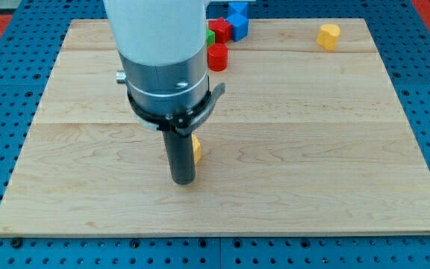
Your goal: Move the yellow hexagon to the top right
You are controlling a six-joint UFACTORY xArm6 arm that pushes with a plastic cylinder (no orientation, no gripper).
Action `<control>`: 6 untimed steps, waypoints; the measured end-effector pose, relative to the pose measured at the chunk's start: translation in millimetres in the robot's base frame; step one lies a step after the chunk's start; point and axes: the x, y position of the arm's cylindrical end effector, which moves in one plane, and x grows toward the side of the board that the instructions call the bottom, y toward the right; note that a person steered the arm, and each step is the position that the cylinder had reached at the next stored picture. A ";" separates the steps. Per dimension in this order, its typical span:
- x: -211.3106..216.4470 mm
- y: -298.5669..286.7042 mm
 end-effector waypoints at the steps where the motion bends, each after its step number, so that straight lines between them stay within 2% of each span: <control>1: -42.1 15.1; 2: -113.1 41.2; 3: -82.3 25.3; 4: -124.9 -12.6; 6: -185.8 142.2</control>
